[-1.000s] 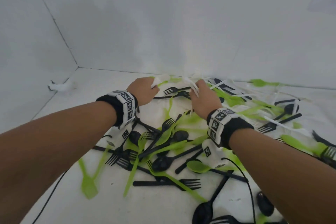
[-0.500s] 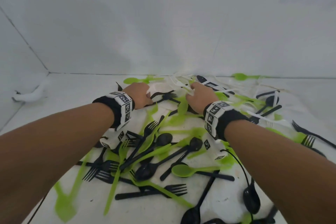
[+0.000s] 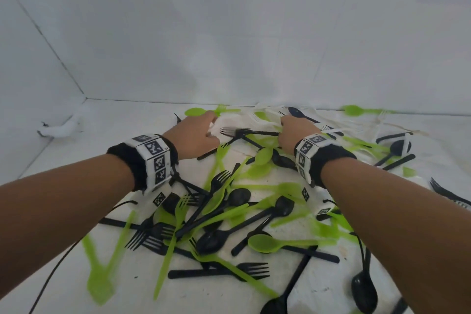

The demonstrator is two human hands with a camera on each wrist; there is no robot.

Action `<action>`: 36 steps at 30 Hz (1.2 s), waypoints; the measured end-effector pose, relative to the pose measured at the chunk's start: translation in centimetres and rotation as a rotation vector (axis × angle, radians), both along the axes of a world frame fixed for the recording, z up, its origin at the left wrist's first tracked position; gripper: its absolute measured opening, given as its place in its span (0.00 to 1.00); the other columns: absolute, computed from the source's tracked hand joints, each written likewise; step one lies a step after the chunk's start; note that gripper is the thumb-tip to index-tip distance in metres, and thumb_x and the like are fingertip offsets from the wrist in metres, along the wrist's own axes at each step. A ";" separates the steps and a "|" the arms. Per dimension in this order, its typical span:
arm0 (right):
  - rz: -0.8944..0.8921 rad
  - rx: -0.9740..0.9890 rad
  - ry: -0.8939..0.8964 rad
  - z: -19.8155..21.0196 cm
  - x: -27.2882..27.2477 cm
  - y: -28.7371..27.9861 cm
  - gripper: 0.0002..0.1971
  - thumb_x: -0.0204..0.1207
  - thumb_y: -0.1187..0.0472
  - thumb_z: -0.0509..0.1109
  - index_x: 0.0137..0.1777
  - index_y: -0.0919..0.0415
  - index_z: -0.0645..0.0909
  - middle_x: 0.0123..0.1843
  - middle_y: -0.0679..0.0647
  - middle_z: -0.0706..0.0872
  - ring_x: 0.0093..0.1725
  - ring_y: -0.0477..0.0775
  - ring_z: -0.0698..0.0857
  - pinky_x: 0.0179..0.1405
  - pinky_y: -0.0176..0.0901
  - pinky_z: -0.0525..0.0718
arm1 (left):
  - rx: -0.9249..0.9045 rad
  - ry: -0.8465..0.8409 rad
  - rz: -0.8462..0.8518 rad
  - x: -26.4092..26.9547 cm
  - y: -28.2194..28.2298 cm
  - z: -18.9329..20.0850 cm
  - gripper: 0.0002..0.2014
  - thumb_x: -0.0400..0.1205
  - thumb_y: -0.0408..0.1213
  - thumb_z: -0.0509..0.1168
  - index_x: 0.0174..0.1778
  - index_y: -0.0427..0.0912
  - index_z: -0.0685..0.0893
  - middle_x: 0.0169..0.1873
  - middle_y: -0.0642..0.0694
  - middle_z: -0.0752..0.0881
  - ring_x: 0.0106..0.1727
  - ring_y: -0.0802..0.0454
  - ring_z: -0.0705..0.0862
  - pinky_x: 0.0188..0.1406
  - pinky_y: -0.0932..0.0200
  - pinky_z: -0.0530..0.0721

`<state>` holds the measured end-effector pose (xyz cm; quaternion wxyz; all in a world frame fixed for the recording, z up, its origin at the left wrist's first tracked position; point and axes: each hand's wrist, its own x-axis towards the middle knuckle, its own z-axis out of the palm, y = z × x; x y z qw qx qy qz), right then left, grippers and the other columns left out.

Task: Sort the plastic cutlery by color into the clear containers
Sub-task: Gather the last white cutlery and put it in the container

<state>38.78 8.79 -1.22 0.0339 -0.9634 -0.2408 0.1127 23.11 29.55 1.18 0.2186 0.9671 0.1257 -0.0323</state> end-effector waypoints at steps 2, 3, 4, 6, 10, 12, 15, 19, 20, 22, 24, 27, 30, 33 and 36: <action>-0.006 0.026 -0.010 -0.1 0.2 -0.1 0.07 0.82 0.62 0.63 0.58 0.58 0.78 0.57 0.60 0.86 0.48 0.61 0.81 0.44 0.47 0.78 | 0.056 -0.004 0.001 -0.7 0.6 1.1 0.08 0.84 0.41 0.65 0.46 0.43 0.72 0.35 0.49 0.77 0.34 0.51 0.74 0.31 0.56 0.67; -0.008 0.043 -0.017 -0.1 0.2 -0.2 0.06 0.83 0.61 0.63 0.57 0.57 0.78 0.58 0.60 0.86 0.48 0.62 0.81 0.44 0.47 0.78 | 0.076 0.012 0.000 -1.0 1.2 1.5 0.09 0.84 0.41 0.65 0.46 0.43 0.72 0.36 0.49 0.77 0.35 0.50 0.75 0.32 0.56 0.67; -0.011 0.061 -0.029 0.0 0.1 -0.2 0.06 0.83 0.59 0.63 0.57 0.57 0.77 0.58 0.60 0.86 0.50 0.62 0.82 0.44 0.47 0.78 | 0.074 0.048 -0.001 -1.4 1.9 1.8 0.07 0.85 0.42 0.64 0.50 0.45 0.73 0.39 0.51 0.80 0.37 0.51 0.77 0.33 0.56 0.70; -0.006 0.103 -0.081 0.2 -0.1 -0.3 0.10 0.85 0.58 0.63 0.62 0.59 0.76 0.61 0.60 0.84 0.55 0.65 0.84 0.45 0.48 0.77 | 0.048 0.156 -0.023 -2.0 3.5 2.1 0.06 0.89 0.42 0.61 0.59 0.50 0.72 0.45 0.56 0.87 0.43 0.52 0.84 0.39 0.55 0.78; -0.014 0.057 -0.156 0.7 -0.9 -0.9 0.18 0.84 0.63 0.64 0.71 0.64 0.69 0.69 0.65 0.72 0.48 0.66 0.82 0.41 0.51 0.76 | 0.108 0.289 -0.039 -2.9 5.5 2.4 0.06 0.90 0.34 0.55 0.54 0.37 0.76 0.49 0.54 0.88 0.53 0.48 0.84 0.53 0.55 0.80; -0.036 0.067 -0.122 0.5 -0.8 -1.6 0.18 0.84 0.63 0.64 0.72 0.63 0.68 0.69 0.65 0.71 0.48 0.66 0.82 0.41 0.53 0.76 | 0.097 0.276 0.011 -2.7 6.0 2.1 0.06 0.90 0.35 0.55 0.53 0.36 0.73 0.51 0.43 0.85 0.52 0.43 0.83 0.53 0.49 0.80; 0.056 0.094 -0.013 0.3 -0.6 -2.3 0.10 0.87 0.55 0.61 0.62 0.59 0.75 0.59 0.59 0.81 0.60 0.67 0.84 0.51 0.51 0.79 | 0.030 0.148 0.149 -1.6 5.8 1.9 0.09 0.91 0.43 0.54 0.54 0.41 0.69 0.48 0.41 0.82 0.46 0.45 0.81 0.43 0.48 0.77; 0.212 0.097 0.200 0.6 -1.9 -2.9 0.14 0.88 0.50 0.64 0.44 0.57 0.77 0.43 0.53 0.81 0.48 0.58 0.81 0.45 0.46 0.72 | -0.148 -0.081 0.286 0.7 4.3 1.8 0.09 0.89 0.40 0.55 0.45 0.42 0.69 0.42 0.44 0.77 0.39 0.47 0.74 0.36 0.51 0.69; 0.207 0.118 0.220 0.7 -2.0 -3.0 0.14 0.88 0.50 0.64 0.45 0.58 0.80 0.44 0.53 0.82 0.48 0.58 0.81 0.45 0.46 0.72 | -0.170 -0.102 0.288 1.3 3.9 1.7 0.09 0.88 0.41 0.56 0.43 0.43 0.68 0.41 0.45 0.76 0.39 0.47 0.73 0.37 0.51 0.68; 0.158 0.172 0.157 0.4 -1.7 -3.2 0.14 0.88 0.49 0.63 0.49 0.59 0.79 0.48 0.54 0.83 0.50 0.57 0.80 0.48 0.47 0.73 | -0.162 -0.097 0.261 2.5 3.1 1.4 0.11 0.88 0.43 0.58 0.41 0.43 0.69 0.40 0.45 0.76 0.39 0.46 0.74 0.37 0.51 0.68; 0.069 0.246 0.056 0.2 -1.0 -3.4 0.12 0.89 0.49 0.61 0.51 0.57 0.76 0.50 0.53 0.80 0.52 0.58 0.79 0.49 0.46 0.72 | -0.127 -0.063 0.218 3.6 2.3 0.7 0.13 0.88 0.45 0.58 0.40 0.44 0.69 0.39 0.46 0.76 0.42 0.44 0.75 0.39 0.50 0.68; 0.013 0.324 -0.001 0.3 -0.3 -3.3 0.10 0.88 0.51 0.61 0.54 0.57 0.78 0.48 0.52 0.83 0.50 0.59 0.81 0.46 0.46 0.71 | -0.104 -0.004 0.172 4.6 1.2 -0.4 0.14 0.89 0.45 0.58 0.38 0.47 0.68 0.39 0.48 0.76 0.43 0.45 0.75 0.40 0.51 0.68; 0.037 0.229 0.017 0.3 0.1 -2.7 0.06 0.85 0.53 0.62 0.50 0.53 0.76 0.49 0.53 0.84 0.49 0.60 0.82 0.43 0.47 0.75 | -0.126 -0.008 0.139 5.0 0.6 -1.4 0.14 0.89 0.42 0.59 0.38 0.47 0.67 0.41 0.44 0.79 0.43 0.44 0.77 0.39 0.51 0.71; 0.052 0.082 0.048 -0.5 0.5 -1.8 0.05 0.81 0.53 0.66 0.44 0.48 0.73 0.51 0.53 0.84 0.50 0.60 0.83 0.41 0.46 0.77 | -0.105 -0.056 0.113 5.2 0.1 -1.6 0.16 0.88 0.40 0.60 0.35 0.45 0.65 0.35 0.48 0.73 0.36 0.49 0.71 0.33 0.53 0.66; 0.034 0.070 0.030 -1.1 0.7 -1.1 0.04 0.79 0.54 0.67 0.44 0.51 0.77 0.47 0.51 0.84 0.48 0.59 0.84 0.34 0.44 0.73 | -0.019 -0.099 0.085 5.8 0.0 -1.9 0.17 0.86 0.42 0.62 0.34 0.45 0.64 0.33 0.47 0.72 0.34 0.48 0.70 0.31 0.53 0.64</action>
